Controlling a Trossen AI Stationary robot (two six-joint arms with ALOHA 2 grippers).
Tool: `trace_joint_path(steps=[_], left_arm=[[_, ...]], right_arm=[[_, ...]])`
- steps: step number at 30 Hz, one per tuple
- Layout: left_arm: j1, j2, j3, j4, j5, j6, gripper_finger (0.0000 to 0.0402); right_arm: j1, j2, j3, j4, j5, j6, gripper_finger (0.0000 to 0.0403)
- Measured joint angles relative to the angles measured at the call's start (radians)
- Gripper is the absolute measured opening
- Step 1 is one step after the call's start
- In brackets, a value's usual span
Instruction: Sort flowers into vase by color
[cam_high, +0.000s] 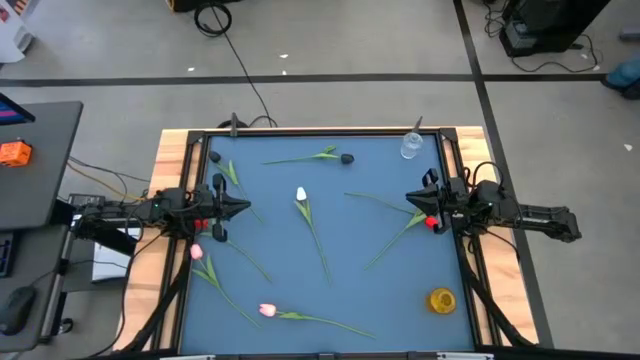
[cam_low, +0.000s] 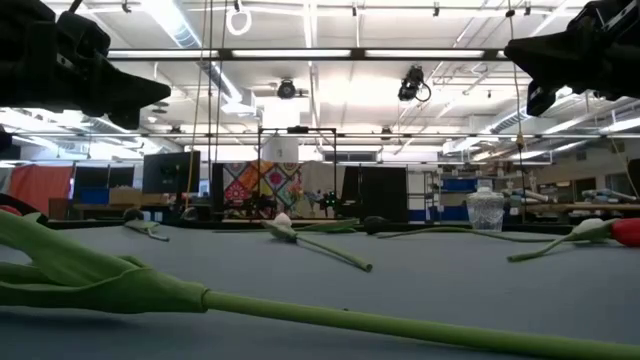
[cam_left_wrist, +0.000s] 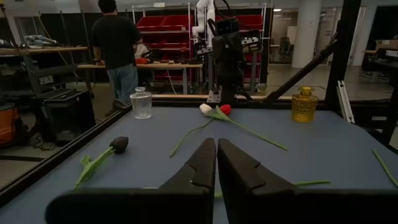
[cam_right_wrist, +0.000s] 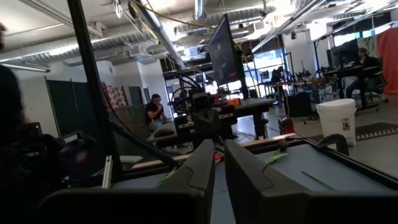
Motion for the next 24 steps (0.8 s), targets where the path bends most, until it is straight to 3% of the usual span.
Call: trace_joint_path(steps=[24], left_arm=[[0.0,0.0,0.0,0.013,0.0,0.0,0.0025]], right_arm=[[0.0,0.0,0.0,0.0,0.0,0.0,0.0048]])
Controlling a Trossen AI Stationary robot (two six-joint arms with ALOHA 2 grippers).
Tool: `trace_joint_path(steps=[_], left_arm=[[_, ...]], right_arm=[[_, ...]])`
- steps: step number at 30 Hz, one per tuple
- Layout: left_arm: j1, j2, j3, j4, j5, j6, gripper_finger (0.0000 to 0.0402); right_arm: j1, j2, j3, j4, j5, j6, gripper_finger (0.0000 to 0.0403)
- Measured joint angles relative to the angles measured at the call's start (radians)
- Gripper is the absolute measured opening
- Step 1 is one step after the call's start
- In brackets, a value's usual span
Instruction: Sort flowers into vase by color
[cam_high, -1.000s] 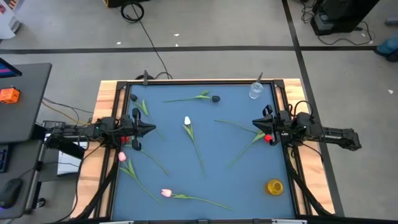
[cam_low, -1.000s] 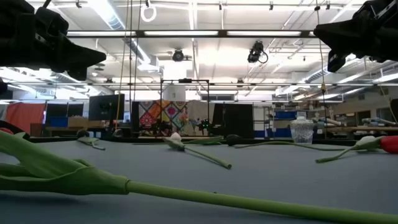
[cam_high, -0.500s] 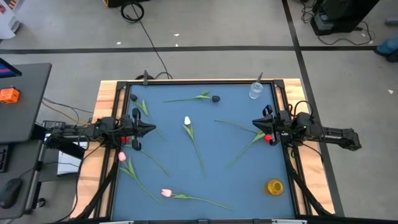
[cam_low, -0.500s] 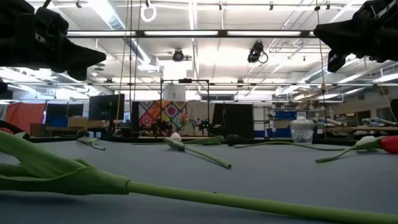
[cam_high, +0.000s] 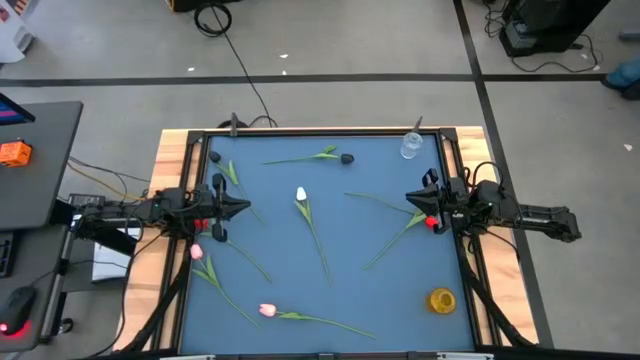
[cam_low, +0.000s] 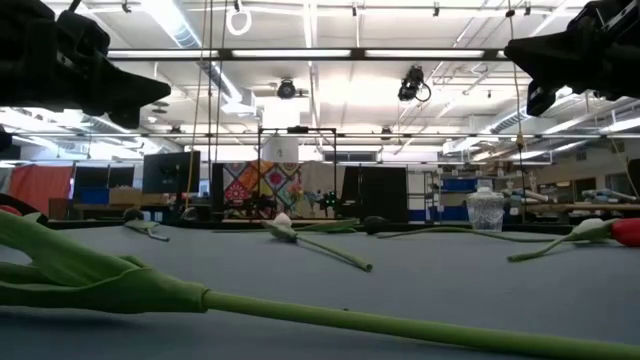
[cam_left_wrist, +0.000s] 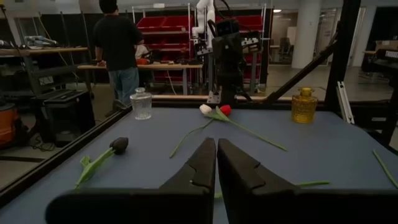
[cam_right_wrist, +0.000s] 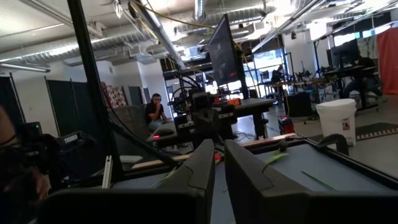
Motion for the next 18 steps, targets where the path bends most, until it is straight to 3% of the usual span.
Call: trace_joint_path(steps=[8,13,18], left_arm=[[0.0,0.0,0.0,0.014,0.0,0.0,0.0025],[0.001,0.0,0.0,0.105,-0.03,-0.124,0.0025],[0.001,0.0,0.0,0.136,-0.03,-0.17,0.0025]], right_arm=[[0.0,0.0,0.0,0.0,0.0,-0.008,0.0048],[-0.001,0.0,0.0,0.01,0.056,-0.25,0.0048],[-0.001,0.0,0.0,0.008,0.061,-0.281,0.0048]])
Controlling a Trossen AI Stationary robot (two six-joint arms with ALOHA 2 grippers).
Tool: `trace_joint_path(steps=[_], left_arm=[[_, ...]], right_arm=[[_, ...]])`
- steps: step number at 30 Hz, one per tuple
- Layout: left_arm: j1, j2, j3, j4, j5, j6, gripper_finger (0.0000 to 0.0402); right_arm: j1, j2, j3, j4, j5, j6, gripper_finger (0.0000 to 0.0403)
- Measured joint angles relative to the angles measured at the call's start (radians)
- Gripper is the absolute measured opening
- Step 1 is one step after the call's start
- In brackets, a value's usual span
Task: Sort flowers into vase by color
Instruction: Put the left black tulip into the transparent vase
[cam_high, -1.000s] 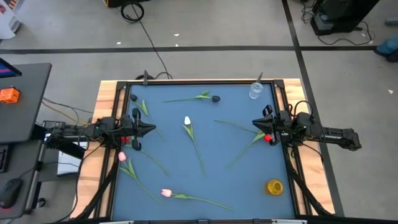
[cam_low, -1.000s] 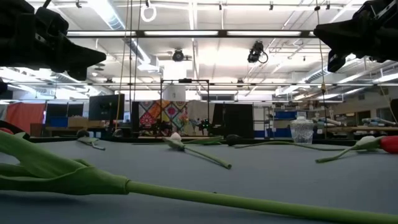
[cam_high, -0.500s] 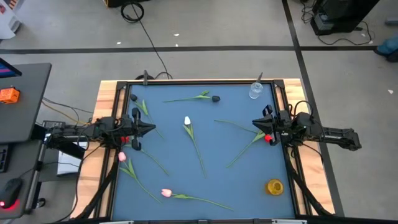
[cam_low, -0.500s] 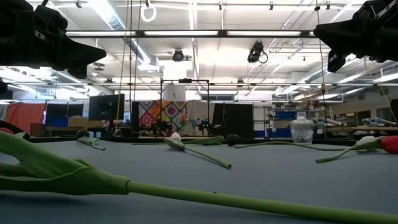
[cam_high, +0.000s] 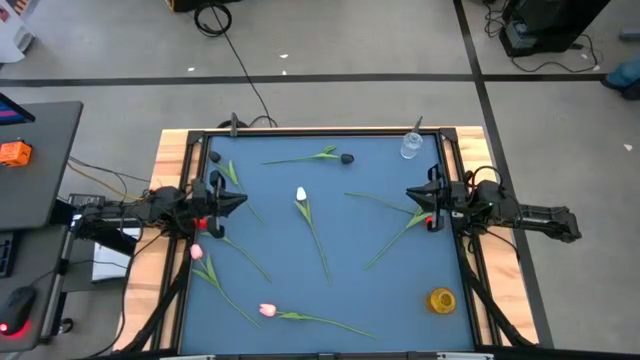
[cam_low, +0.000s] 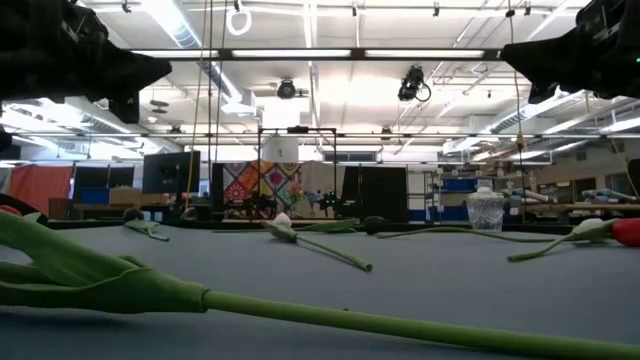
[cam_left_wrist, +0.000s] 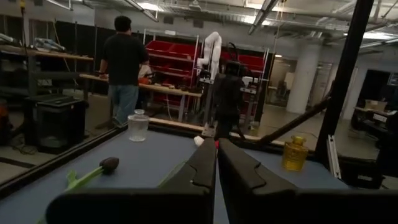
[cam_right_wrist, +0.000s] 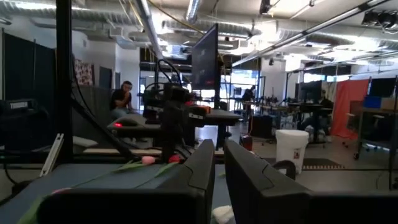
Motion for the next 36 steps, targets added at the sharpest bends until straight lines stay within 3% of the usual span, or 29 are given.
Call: trace_joint_path(steps=[5,9,13,16,22,26,32,36], left_arm=[[0.0,0.001,0.0,0.19,-0.004,-0.172,0.0025],[0.0,-0.003,0.0,0.397,-0.059,-0.178,0.0025],[0.001,0.015,0.008,0.32,-0.209,-0.161,0.0023],[0.005,0.049,0.009,0.244,-0.219,-0.19,0.0021],[0.038,0.179,0.012,0.111,-0.21,-0.4,0.0039],[0.05,0.272,0.012,0.154,-0.174,-0.459,0.0072],[0.048,0.348,0.014,0.205,-0.152,-0.585,0.0115],[0.058,0.382,0.039,0.194,-0.198,-0.607,0.012]], right_arm=[[0.0,0.001,0.0,0.056,0.029,0.058,0.0048],[0.0,0.008,0.0,0.023,0.125,0.397,0.0048],[0.0,0.057,0.0,-0.025,0.113,0.678,0.0048],[0.001,0.122,0.041,-0.006,0.05,0.691,0.0048],[0.0,0.323,0.202,-0.001,0.037,0.695,0.0048],[0.001,0.45,0.291,0.064,0.028,0.785,0.0048],[0.001,0.566,0.336,0.411,0.169,0.906,0.0048],[-0.007,0.603,0.351,0.461,0.278,0.905,0.0048]])
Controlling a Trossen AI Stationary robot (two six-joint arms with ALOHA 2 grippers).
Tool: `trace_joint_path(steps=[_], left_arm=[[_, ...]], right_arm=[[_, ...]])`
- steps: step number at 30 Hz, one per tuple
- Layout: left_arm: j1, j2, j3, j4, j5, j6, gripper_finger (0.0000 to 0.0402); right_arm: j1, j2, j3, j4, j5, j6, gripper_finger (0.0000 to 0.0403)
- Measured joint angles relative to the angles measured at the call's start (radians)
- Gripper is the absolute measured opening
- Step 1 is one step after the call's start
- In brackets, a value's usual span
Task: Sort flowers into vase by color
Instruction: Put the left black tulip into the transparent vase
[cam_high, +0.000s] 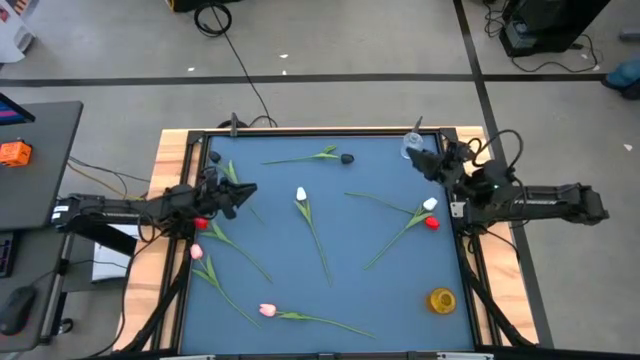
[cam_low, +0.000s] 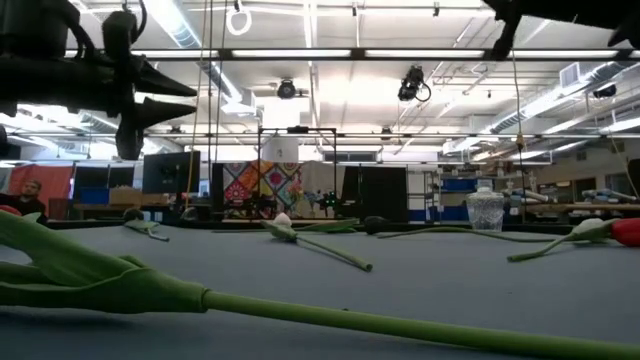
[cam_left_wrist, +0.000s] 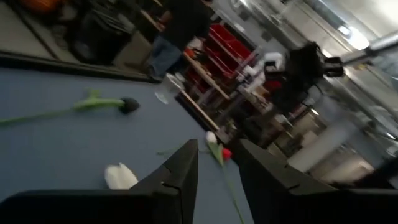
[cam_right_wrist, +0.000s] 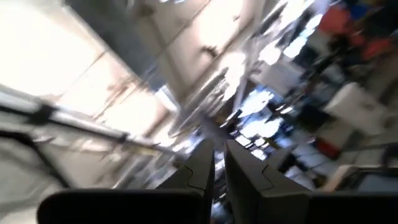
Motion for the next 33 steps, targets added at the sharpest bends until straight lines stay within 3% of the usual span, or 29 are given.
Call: trace_joint_path(steps=[4,8,15,21,28,33], left_arm=[[0.038,0.076,0.116,-0.13,-0.036,0.037,0.0121],[0.094,0.223,0.273,-0.321,-0.044,0.071,0.0121],[0.118,0.467,0.476,-0.518,0.023,-0.093,0.0123],[0.103,0.539,0.492,-0.698,0.04,-0.337,0.0128],[0.1,0.564,0.492,-0.837,0.052,-0.528,0.0128],[0.184,0.6,0.492,-0.926,0.059,-0.678,0.0128]], right_arm=[[-0.046,0.012,0.003,-0.162,0.01,0.008,0.0048],[-0.098,0.013,0.003,-0.372,-0.1,0.004,0.0048],[-0.16,0.024,0.003,-0.578,-0.246,-0.11,0.0075],[-0.211,0.025,0.003,-0.827,-0.242,-0.054,0.0103],[-0.229,0.024,0.003,-1.009,-0.281,-0.044,0.0105],[-0.229,0.024,0.003,-1.073,-0.282,-0.033,0.0105]])
